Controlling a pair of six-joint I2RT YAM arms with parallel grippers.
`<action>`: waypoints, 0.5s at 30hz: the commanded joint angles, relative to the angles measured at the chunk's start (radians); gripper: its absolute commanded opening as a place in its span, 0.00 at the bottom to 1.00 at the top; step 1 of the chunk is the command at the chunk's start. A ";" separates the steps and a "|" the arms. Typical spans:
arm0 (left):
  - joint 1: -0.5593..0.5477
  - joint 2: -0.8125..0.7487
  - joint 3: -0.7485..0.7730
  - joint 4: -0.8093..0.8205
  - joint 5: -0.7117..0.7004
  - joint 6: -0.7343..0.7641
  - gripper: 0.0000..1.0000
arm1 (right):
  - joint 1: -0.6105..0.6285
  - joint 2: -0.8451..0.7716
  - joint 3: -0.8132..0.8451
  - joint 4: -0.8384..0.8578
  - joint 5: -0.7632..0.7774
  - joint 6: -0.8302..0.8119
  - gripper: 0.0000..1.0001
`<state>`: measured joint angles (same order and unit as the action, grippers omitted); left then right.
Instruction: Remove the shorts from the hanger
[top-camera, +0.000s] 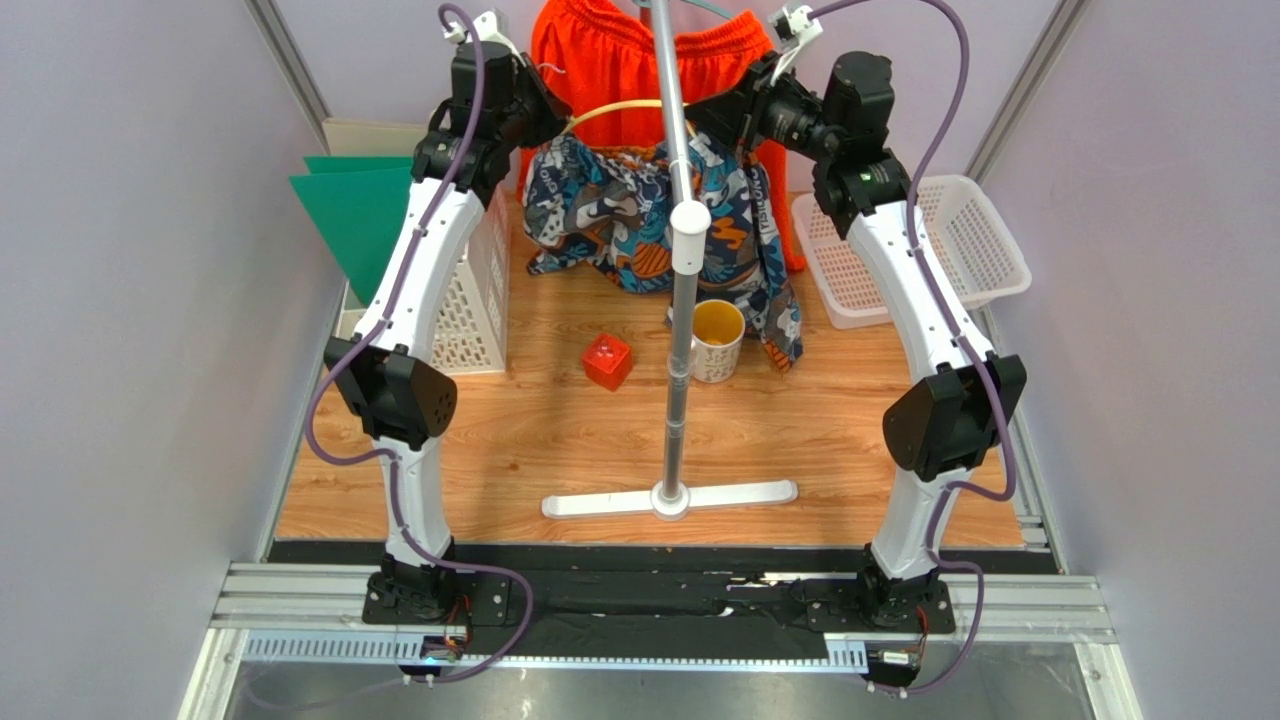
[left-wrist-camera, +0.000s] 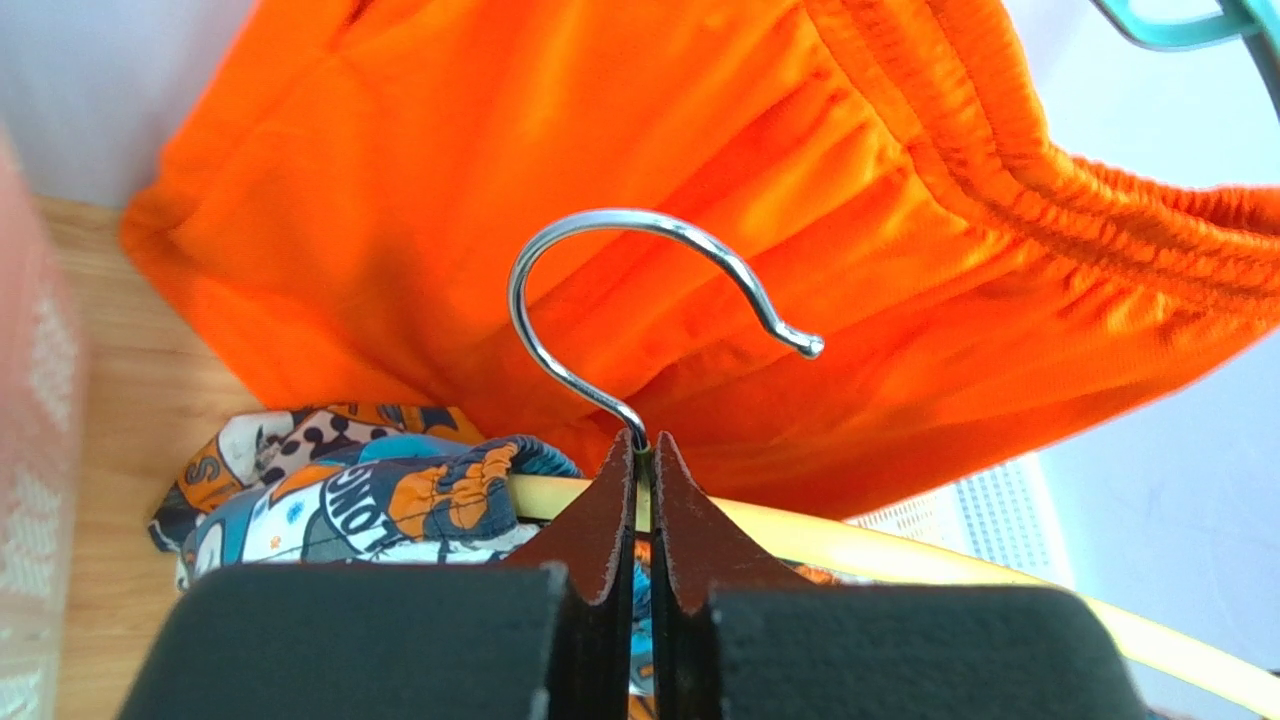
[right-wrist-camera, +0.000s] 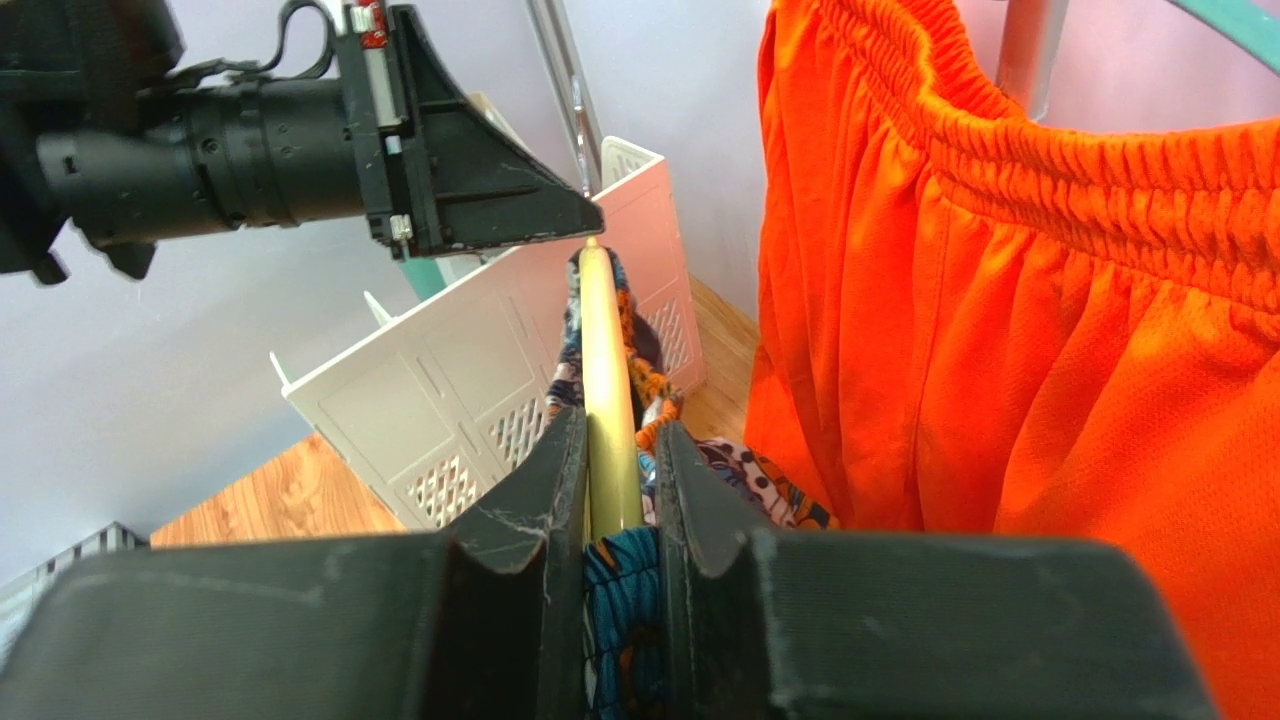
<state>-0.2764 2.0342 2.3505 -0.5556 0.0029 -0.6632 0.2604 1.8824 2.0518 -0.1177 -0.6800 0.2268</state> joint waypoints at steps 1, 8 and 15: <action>0.006 -0.054 0.081 -0.017 -0.107 -0.016 0.00 | 0.014 0.011 0.041 -0.056 0.150 0.026 0.00; 0.062 -0.074 0.082 0.005 -0.083 -0.113 0.00 | 0.040 -0.019 -0.097 0.081 0.255 0.149 0.07; 0.080 -0.057 0.098 0.127 -0.011 -0.134 0.00 | 0.037 0.076 0.030 0.056 0.197 0.054 0.13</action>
<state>-0.2234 2.0342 2.3817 -0.6136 -0.0280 -0.7605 0.3195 1.9118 2.0239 -0.0479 -0.5411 0.3454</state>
